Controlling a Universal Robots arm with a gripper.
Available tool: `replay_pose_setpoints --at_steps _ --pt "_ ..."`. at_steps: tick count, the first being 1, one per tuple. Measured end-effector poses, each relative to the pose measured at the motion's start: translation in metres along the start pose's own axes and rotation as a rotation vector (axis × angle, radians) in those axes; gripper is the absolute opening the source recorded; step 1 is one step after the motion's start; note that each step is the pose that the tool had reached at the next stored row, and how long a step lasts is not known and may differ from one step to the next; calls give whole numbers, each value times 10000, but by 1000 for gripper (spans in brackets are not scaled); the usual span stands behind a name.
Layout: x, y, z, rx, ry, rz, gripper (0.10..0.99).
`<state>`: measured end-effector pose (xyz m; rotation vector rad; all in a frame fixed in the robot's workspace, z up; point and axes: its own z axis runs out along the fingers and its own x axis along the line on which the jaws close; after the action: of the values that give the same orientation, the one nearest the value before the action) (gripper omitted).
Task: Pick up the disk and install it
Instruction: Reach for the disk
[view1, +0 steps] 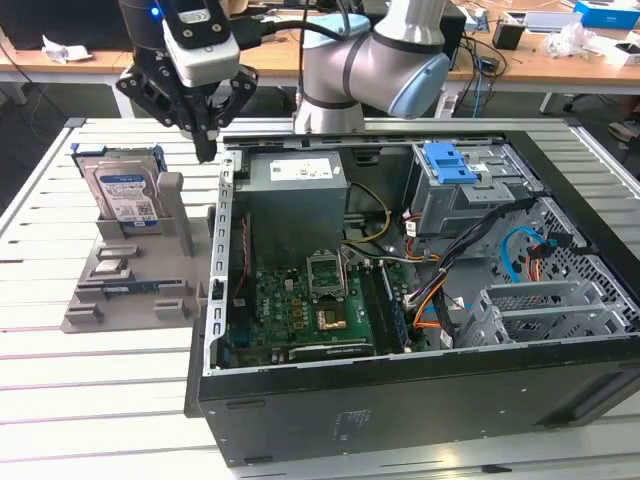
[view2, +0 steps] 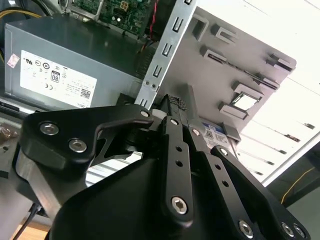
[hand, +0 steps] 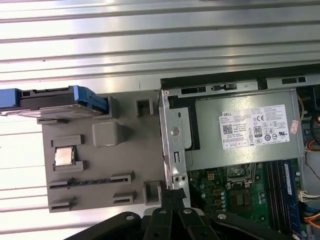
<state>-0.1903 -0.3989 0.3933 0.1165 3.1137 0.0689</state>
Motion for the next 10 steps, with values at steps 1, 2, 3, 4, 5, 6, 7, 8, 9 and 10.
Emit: replay_pose_setpoints --at_steps 1,2,3,4,5,6,7,8,9,10 --pt "43 -3 -1 1 0 1 106" --pt "80 -6 -2 1 0 1 106" --pt "122 -9 -3 1 0 1 106" --pt "144 -11 -4 1 0 0 106" --pt "165 -12 -5 1 0 0 106" --pt "186 -14 -5 0 -1 0 106" --pt "212 -16 -6 0 0 1 106" --pt "234 -17 -6 1 0 1 106" --pt "255 -19 -6 0 -1 2 106" --pt "289 -21 -8 0 0 1 106"
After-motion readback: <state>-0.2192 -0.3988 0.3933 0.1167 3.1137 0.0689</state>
